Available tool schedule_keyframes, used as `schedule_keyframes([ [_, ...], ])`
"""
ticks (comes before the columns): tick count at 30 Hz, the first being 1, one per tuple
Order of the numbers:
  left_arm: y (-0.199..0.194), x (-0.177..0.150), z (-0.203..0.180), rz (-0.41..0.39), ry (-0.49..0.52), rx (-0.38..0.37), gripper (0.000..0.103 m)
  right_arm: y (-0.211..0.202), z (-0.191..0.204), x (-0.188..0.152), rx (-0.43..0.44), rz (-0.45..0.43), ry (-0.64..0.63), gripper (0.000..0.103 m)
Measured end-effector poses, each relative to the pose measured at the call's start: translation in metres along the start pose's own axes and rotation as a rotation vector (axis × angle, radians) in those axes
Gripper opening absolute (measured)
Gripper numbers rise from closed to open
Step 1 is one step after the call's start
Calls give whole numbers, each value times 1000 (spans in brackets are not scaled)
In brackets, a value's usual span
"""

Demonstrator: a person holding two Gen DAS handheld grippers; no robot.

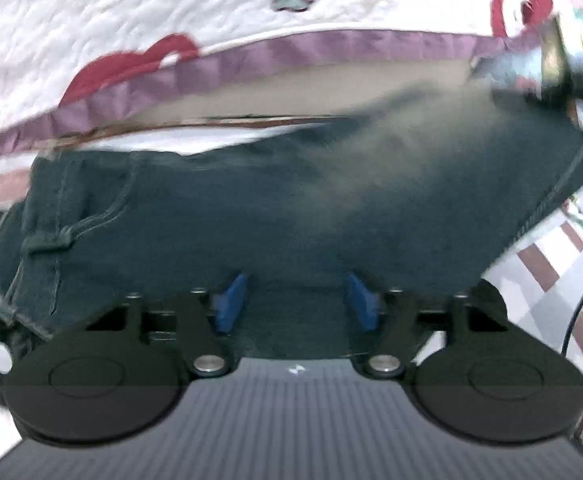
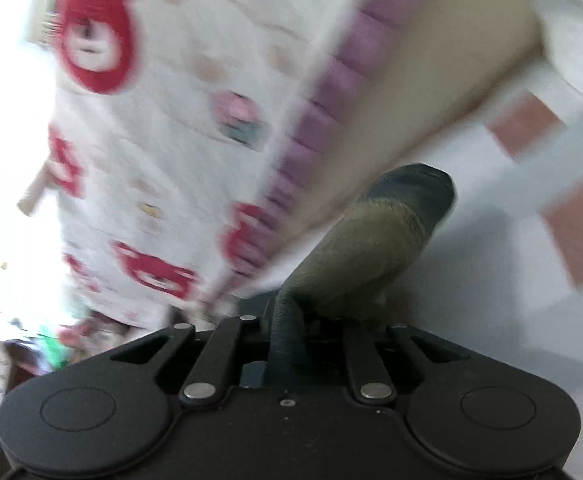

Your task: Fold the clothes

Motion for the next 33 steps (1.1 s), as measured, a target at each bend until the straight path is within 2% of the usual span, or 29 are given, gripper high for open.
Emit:
schedule_keyframes([
  [2, 3, 6, -14, 0, -12, -46, 34, 0, 27, 6, 39, -12, -32, 13],
  [6, 8, 20, -41, -1, -55, -158, 32, -9, 57, 20, 77, -34, -37, 13],
  [11, 17, 39, -95, 33, -65, -330, 32, -59, 71, 51, 31, -123, -55, 13],
  [14, 26, 40, -130, 61, -13, -378, 33, -93, 71, 58, -43, -176, -109, 12],
  [16, 32, 34, -133, 79, 16, -363, 40, -100, 59, 56, -130, -161, -132, 12],
  [19, 31, 21, -111, 102, -6, -324, 43, -95, 24, 46, -261, -118, -120, 11],
  [21, 22, 14, -86, 110, -11, -285, 47, -93, 2, 40, -279, -114, -81, 11],
  [25, 7, 6, -28, 137, 0, -135, 51, -93, -13, 46, -275, -128, -51, 11],
  [28, 0, -7, 16, 93, -18, -49, 51, -88, -13, 48, -290, -112, -89, 11],
  [30, 6, -4, 38, 67, -24, -12, 51, -85, -18, 48, -310, -104, -111, 12],
  [33, 9, 5, 58, 61, -104, -9, 51, -88, -38, 44, -345, -106, -88, 22],
])
Point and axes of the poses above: each gripper's, at about its wrist camera, not at the fingertips, and y roughly the way its jaws point, z to its left, x to its top, the point moved 10 cm from there along y, roughly the way its jaws point, and after that the axes turned 4 degrees about z, right-handed, at the moved point
